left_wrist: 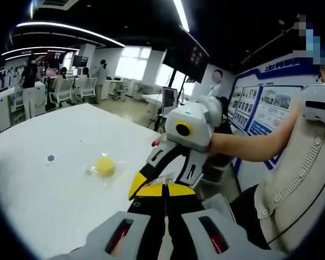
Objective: Compare the silicone blocks by pressing each to a similar depth, holding the contact briefly, and releasing to observe deformation and rebound differences across the visible hardness samples.
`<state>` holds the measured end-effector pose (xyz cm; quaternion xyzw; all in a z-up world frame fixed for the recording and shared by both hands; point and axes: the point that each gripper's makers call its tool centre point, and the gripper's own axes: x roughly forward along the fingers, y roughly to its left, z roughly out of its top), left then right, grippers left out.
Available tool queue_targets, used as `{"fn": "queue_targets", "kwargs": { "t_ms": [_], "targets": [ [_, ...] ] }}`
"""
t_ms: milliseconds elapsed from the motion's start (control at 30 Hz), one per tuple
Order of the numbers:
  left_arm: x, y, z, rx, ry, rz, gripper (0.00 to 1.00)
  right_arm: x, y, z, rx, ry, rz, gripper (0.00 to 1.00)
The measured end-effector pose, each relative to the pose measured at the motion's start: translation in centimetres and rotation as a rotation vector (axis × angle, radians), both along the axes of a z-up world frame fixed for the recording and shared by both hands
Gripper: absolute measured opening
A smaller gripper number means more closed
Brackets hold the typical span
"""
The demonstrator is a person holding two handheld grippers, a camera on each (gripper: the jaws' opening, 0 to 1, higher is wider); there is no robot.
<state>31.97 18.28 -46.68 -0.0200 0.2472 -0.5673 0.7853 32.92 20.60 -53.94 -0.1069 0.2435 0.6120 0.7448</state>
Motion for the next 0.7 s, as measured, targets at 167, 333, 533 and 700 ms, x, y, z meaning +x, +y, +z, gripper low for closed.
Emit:
{"fn": "queue_targets", "kwargs": {
  "t_ms": [167, 333, 533, 700],
  "targets": [
    [0.0, 0.0, 0.0, 0.001, 0.001, 0.002, 0.00, 0.0, -0.1, 0.0, 0.005, 0.008, -0.007, 0.32],
    [0.0, 0.0, -0.1, -0.005, 0.013, 0.004, 0.00, -0.2, -0.3, -0.1, 0.013, 0.017, -0.012, 0.34],
    [-0.6, -0.2, -0.6, -0.012, 0.036, -0.001, 0.00, -0.8, -0.6, -0.3, 0.037, 0.030, -0.028, 0.37],
    [-0.7, -0.1, -1.0, -0.040, 0.060, 0.006, 0.00, -0.9, -1.2, -0.2, 0.061, 0.052, -0.094, 0.48]
  ]
}}
